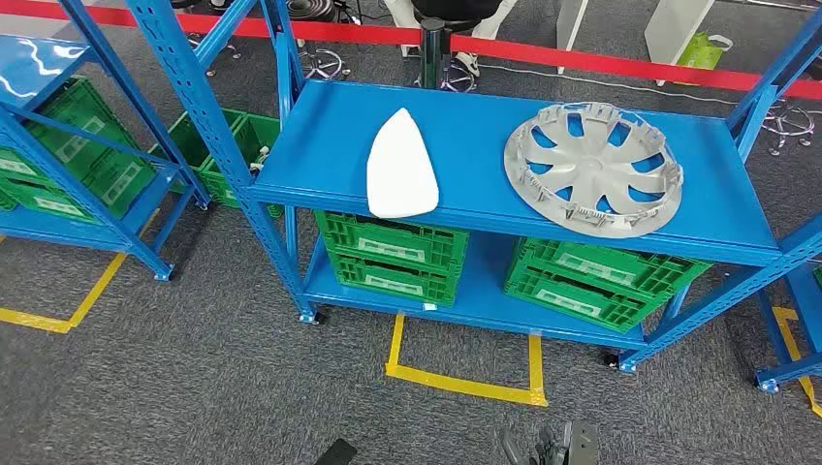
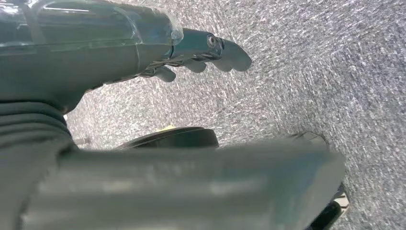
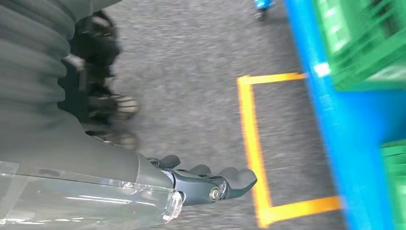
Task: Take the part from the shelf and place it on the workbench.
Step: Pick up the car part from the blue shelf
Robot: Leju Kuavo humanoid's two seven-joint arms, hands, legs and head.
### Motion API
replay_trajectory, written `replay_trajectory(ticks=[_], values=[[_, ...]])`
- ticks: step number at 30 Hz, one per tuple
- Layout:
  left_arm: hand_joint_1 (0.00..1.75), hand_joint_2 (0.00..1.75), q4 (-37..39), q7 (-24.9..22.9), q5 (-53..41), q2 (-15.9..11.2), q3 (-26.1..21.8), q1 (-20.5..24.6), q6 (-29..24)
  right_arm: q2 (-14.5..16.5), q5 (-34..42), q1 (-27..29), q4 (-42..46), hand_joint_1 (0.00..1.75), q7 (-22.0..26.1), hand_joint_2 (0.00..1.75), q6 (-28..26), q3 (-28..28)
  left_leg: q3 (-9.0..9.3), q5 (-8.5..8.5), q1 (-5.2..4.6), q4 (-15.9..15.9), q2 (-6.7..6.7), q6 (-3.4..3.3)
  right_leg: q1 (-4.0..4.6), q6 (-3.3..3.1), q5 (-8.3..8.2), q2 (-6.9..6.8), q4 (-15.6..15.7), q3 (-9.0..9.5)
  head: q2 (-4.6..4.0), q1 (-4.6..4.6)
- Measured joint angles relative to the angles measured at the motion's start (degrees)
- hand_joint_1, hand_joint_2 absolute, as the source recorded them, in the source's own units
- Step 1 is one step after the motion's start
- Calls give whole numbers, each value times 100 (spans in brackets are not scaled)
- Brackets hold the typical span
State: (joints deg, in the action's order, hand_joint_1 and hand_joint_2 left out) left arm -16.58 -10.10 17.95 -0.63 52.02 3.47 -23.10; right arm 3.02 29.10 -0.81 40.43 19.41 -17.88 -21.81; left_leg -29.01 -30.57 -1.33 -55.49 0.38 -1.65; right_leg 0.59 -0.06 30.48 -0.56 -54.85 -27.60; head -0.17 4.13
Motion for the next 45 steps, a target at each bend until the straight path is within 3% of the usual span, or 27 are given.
replay_trajectory(ticks=[1, 2, 4, 21, 45], values=[[0, 0, 3, 0, 10, -1, 12, 2, -10, 1, -43, 11, 90, 0, 12, 58, -26, 0, 0, 0, 0, 0, 0, 0, 0, 0, 0, 0, 0, 0, 0, 0], [0, 0, 7, 0, 20, -1, 22, 5, -19, 3, -85, 20, 181, 0, 24, 87, -51, 0, 0, 0, 0, 0, 0, 0, 0, 0, 0, 0, 0, 0, 0, 0], [0, 0, 19, 0, 64, -5, 65, 13, -54, 11, -251, 62, 562, 0, 80, 175, -163, 1, 0, 0, 0, 0, 0, 0, 0, 0, 0, 0, 0, 0, 0, 0], [0, 0, 121, 0, 438, -20, 344, 114, -299, 103, -1888, 481, 3949, 0, 356, 175, -1044, 3, 1, 0, 0, 0, -17, 0, 0, 0, 0, 0, 0, 0, 0, 0], [0, 0, 252, 0, 527, -31, 1016, 259, -476, 560, -5589, 982, 7758, 0, 491, 175, -1920, 53, 0, 2, 0, -1, -55, 3, 0, 0, 0, -9, 0, 1, 0, 0]])
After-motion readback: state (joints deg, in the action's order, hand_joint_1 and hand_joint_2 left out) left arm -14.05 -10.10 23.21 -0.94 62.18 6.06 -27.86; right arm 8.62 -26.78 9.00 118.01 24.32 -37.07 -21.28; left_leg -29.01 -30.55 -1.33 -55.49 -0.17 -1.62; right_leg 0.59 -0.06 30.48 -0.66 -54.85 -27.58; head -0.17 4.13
